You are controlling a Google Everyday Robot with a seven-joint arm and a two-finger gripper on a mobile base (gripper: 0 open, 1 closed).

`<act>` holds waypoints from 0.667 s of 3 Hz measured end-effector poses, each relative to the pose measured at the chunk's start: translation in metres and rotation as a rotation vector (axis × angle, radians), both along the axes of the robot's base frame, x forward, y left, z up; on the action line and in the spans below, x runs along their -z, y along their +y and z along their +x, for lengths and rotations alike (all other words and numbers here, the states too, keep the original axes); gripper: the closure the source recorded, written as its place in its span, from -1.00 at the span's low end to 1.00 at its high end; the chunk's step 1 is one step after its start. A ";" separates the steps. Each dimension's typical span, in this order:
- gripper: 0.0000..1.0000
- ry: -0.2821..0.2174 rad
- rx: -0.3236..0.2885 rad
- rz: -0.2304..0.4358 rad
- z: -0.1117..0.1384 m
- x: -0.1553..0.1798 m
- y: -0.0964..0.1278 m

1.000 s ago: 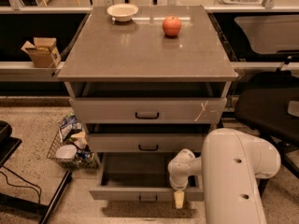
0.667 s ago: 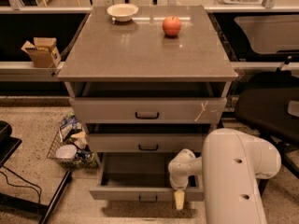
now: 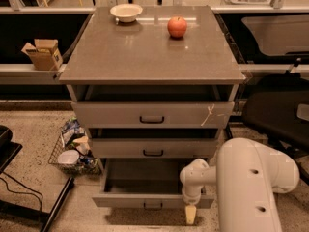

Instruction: Open bottom drawer

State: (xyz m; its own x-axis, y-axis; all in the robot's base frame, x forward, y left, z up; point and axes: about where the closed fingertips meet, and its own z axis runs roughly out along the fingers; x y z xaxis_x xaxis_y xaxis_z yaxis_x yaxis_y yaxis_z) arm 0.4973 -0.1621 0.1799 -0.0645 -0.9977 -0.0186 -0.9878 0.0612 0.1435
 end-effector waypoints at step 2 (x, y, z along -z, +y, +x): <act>0.25 0.115 0.064 -0.028 -0.110 -0.062 0.015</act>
Offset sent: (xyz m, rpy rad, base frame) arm -0.2018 0.0309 0.1027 -0.0487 0.2237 -0.0631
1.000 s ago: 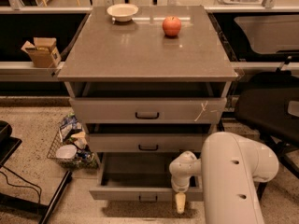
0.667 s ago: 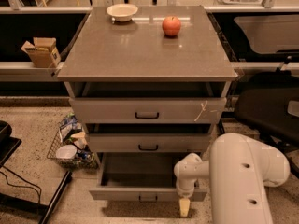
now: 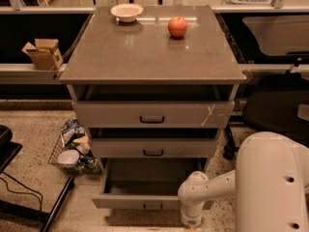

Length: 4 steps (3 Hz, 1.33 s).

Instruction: Open bottom drawer

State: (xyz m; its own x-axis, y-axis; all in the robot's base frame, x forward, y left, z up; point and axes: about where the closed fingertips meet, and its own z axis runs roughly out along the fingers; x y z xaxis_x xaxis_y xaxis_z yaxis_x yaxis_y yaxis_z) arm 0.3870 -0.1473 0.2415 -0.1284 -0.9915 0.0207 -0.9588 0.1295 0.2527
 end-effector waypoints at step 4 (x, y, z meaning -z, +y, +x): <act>-0.29 -0.131 -0.110 0.013 0.017 -0.023 0.010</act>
Offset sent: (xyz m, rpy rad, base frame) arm -0.0379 0.0065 0.0095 0.0000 0.0650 0.0101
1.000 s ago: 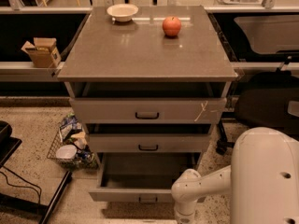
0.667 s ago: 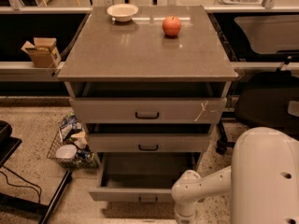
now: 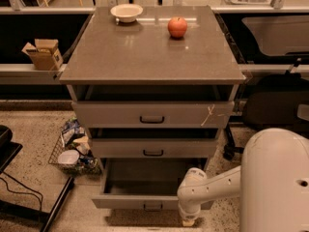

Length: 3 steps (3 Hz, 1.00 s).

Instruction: Open bottom drawer

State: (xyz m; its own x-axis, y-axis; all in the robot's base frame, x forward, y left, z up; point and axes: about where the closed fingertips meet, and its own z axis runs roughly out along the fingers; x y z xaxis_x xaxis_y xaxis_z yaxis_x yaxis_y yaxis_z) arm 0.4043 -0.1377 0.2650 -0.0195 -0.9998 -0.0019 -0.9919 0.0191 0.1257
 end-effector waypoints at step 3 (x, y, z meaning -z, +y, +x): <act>-1.00 -0.104 -0.046 0.035 0.093 0.021 -0.011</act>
Offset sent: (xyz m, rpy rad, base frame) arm 0.1177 -0.0081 -0.0042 0.0565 -0.1680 0.0786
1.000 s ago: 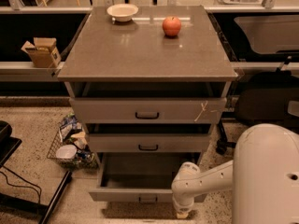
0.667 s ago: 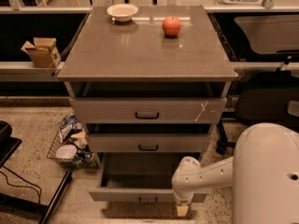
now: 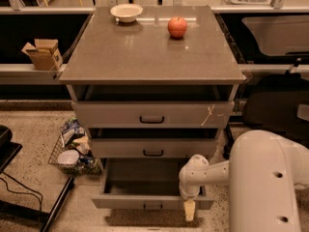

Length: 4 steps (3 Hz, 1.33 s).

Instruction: Open bottom drawer

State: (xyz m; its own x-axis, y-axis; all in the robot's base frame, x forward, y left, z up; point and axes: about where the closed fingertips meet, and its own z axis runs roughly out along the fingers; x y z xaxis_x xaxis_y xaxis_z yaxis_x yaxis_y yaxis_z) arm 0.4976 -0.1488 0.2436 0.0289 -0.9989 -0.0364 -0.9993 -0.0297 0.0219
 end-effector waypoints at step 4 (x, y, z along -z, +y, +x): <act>-1.00 0.136 0.069 0.035 -0.013 0.073 -0.012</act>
Offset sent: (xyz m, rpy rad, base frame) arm -0.0206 -0.0189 -0.0931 0.0485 0.1702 -0.1032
